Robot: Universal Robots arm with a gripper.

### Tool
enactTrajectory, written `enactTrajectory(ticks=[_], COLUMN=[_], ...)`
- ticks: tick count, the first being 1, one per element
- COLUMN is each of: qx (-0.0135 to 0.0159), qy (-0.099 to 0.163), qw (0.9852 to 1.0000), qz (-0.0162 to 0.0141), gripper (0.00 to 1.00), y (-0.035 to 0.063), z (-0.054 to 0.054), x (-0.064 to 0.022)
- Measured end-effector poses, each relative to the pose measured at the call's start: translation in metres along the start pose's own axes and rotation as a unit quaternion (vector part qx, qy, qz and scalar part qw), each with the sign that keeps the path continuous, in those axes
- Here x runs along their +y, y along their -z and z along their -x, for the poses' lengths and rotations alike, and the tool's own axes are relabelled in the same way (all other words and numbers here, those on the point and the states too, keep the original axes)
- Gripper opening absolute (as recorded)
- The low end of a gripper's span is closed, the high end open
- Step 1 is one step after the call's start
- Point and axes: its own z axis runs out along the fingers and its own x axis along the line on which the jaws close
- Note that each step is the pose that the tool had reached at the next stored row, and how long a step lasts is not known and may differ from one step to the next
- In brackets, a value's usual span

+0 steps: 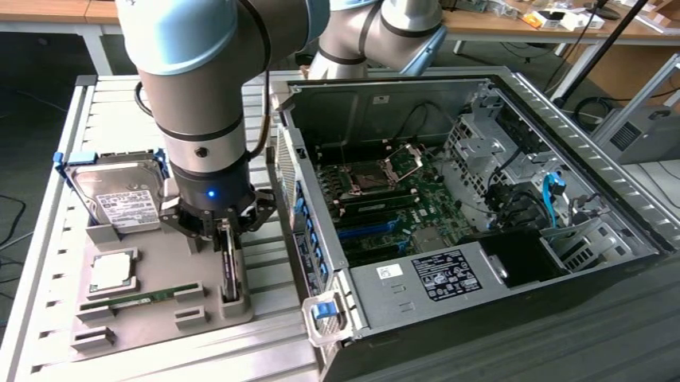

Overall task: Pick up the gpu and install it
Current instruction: 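Pick up the gpu and move the gpu toward the slot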

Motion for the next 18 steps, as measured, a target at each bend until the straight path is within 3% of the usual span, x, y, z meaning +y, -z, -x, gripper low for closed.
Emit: enactTrajectory(ticks=[1,18], qx=[0.0000,0.0000], qy=[0.000,0.000], qw=[1.0000,1.0000], qz=[0.0000,0.0000], gripper=[0.30,0.30], y=[0.0000,0.0000], z=[0.0000,0.0000], x=[0.0000,0.0000])
